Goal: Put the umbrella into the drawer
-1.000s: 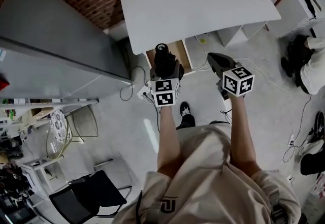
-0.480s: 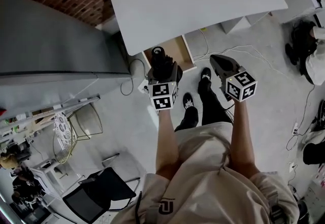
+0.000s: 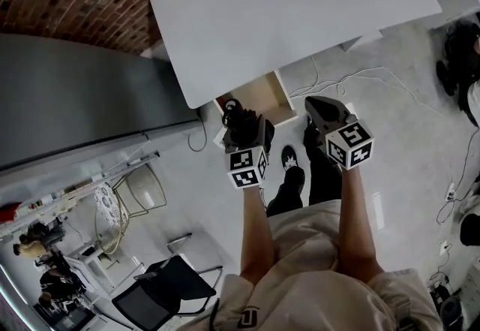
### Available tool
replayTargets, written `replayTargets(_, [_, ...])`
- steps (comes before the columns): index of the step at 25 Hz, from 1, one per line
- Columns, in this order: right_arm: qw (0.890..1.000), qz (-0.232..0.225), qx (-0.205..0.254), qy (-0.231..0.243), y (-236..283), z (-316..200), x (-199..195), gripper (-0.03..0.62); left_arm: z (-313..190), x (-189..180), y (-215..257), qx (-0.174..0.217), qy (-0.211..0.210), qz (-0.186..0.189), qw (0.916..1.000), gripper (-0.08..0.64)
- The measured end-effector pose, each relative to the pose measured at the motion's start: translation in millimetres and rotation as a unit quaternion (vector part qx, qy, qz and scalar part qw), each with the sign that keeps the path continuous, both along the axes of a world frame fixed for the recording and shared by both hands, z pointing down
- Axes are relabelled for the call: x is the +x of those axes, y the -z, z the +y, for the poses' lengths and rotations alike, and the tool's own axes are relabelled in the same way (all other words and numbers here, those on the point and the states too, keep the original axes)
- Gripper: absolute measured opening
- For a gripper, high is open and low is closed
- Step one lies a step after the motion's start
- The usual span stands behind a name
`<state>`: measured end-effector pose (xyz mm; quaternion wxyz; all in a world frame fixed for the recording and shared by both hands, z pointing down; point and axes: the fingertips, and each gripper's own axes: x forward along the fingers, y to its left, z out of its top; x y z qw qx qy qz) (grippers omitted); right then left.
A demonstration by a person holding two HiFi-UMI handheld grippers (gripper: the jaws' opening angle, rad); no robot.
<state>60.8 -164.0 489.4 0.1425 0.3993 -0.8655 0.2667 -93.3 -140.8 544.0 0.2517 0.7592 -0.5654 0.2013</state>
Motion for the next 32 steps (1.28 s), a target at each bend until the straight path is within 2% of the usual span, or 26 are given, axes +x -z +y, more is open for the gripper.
replayTargets(6, [1.0, -0.001, -0.025, 0.008, -35.5, 2.1, -11.1, 0.067, 7.3, 8.1, -50.9, -0.029, -0.043, -0.04, 0.9979, 0.233])
replayTargets(11, [0.999, 0.011, -0.041, 0.025, -72.9, 8.5, -16.0, 0.067, -2.6, 5.5, -89.6, -0.041, -0.067, -0.046, 0.9958, 0.233])
replayTargets(18, [0.998, -0.009, -0.069, 0.002, -109.0, 18.8, -12.7, 0.067, -19.9, -5.6, -152.7, -0.043, -0.121, -0.093, 0.9873, 0.233])
replayTargets(22, [0.996, -0.02, -0.091, 0.012, -134.6, 34.3, -11.1, 0.067, -26.4, -4.5, -191.0, -0.053, -0.165, -0.1, 0.9798, 0.233])
replayTargets(27, [0.995, -0.019, -0.093, -0.029, -160.4, 39.6, 0.8, 0.067, -35.5, -4.7, -242.9, -0.072, -0.2, -0.123, 0.9694, 0.233])
replayTargets(32, [0.995, -0.017, -0.085, -0.044, -179.1, 41.8, 1.5, 0.067, -53.9, -9.8, -278.6, -0.093, -0.203, -0.126, 0.9666, 0.239])
